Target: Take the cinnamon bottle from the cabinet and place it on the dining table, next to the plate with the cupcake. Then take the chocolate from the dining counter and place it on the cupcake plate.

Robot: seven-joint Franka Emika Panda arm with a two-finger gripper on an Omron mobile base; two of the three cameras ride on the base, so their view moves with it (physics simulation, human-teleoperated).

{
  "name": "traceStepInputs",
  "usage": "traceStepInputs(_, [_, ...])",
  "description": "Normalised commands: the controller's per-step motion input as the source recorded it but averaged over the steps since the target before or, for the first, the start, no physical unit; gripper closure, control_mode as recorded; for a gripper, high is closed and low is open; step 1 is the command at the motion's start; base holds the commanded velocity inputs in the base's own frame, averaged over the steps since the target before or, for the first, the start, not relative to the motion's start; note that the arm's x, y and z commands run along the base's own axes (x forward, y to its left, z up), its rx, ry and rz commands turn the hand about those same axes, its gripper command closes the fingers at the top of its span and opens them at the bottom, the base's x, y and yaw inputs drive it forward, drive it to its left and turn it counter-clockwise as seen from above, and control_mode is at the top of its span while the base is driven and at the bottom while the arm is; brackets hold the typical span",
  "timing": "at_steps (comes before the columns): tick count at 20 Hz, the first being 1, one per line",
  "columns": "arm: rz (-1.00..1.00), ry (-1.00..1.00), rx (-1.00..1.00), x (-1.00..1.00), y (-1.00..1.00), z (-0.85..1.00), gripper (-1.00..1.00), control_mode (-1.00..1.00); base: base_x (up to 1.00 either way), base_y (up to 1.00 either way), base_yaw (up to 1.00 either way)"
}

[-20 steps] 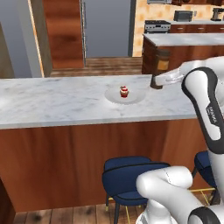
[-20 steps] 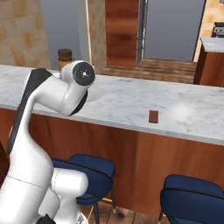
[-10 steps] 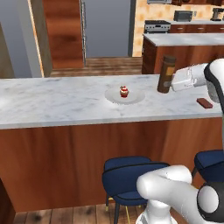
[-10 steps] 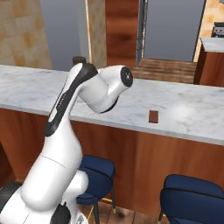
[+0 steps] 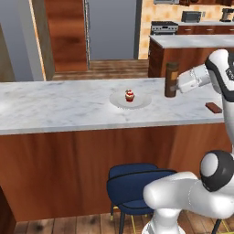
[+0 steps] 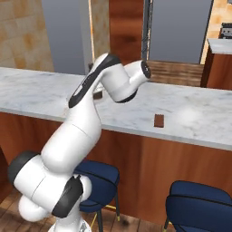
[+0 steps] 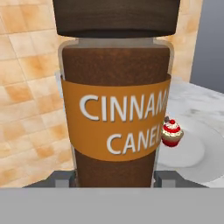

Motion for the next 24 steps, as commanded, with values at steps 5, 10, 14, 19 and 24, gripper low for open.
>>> traceStepInputs(5, [0.02,-0.01,-0.12,0.52,-0.04,-0.38,1.00,-1.00,0.00,0.00,0.00])
traceStepInputs(10, [0.02,-0.07,-0.10,0.47,-0.05,-0.32,1.00,-1.00,0.00,0.00,0.00])
traceStepInputs(14, [0.01,-0.08,-0.04,0.41,-0.12,-0.26,1.00,-1.00,0.00,0.00,0.00])
traceStepInputs(19, [0.03,-0.06,0.00,0.42,-0.14,-0.20,1.00,-1.00,0.00,0.00,0.00])
traceStepInputs(24, [0.02,0.00,0.00,0.52,-0.11,-0.19,1.00,-1.00,0.00,0.00,0.00])
